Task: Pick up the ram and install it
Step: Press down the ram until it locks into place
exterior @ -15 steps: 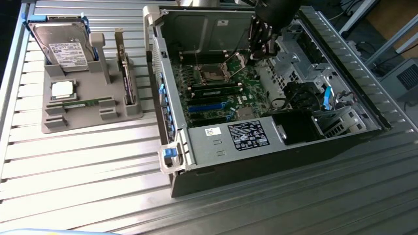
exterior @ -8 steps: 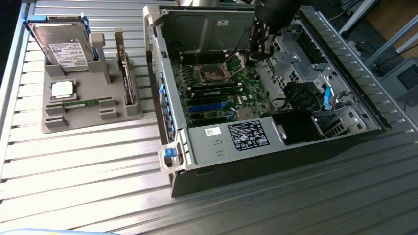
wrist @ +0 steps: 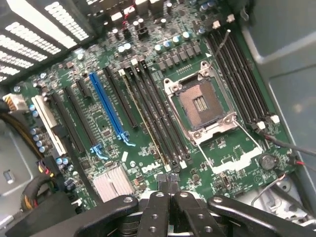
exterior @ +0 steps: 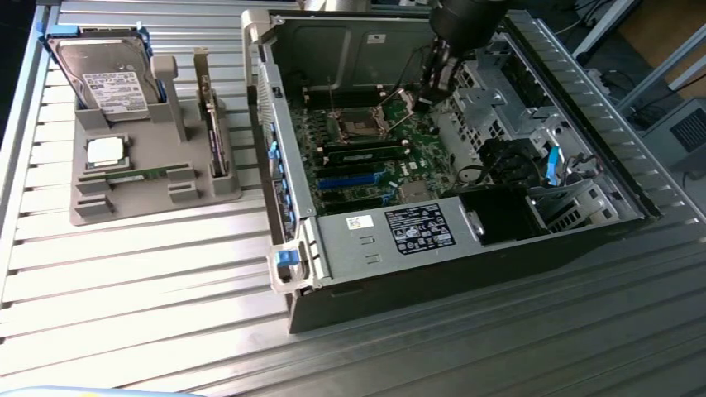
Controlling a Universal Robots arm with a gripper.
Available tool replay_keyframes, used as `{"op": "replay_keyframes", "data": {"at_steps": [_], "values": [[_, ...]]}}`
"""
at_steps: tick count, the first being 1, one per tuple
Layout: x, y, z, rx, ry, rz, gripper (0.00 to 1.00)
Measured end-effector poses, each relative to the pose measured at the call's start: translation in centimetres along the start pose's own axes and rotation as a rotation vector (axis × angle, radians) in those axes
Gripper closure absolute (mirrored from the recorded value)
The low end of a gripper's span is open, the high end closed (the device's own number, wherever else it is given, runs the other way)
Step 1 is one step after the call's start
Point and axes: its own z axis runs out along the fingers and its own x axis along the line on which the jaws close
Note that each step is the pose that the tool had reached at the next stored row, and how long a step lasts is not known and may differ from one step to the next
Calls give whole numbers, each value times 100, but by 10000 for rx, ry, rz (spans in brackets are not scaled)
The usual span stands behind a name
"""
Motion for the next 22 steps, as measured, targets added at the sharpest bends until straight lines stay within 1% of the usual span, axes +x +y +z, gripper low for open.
{"op": "replay_keyframes", "data": {"at_steps": [1, 2, 3, 4, 8, 9, 12, 16, 18, 21, 22], "values": [[-1, 0, 3, 4, 8, 227, 89], [0, 0, 5, 15, 30, 588, 89], [0, 0, 6, 20, 41, 848, 89], [0, 0, 8, 25, 53, 1215, 89], [0, 0, 12, 38, 78, 1943, 89], [0, 0, 13, 40, 82, 2054, 89], [0, 0, 15, 50, 105, 2706, 89], [0, 0, 20, 71, 147, 3846, 89], [0, 0, 21, 78, 163, 4278, 89], [0, 0, 24, 88, 188, 5177, 89], [0, 0, 25, 90, 194, 5390, 89]]}}
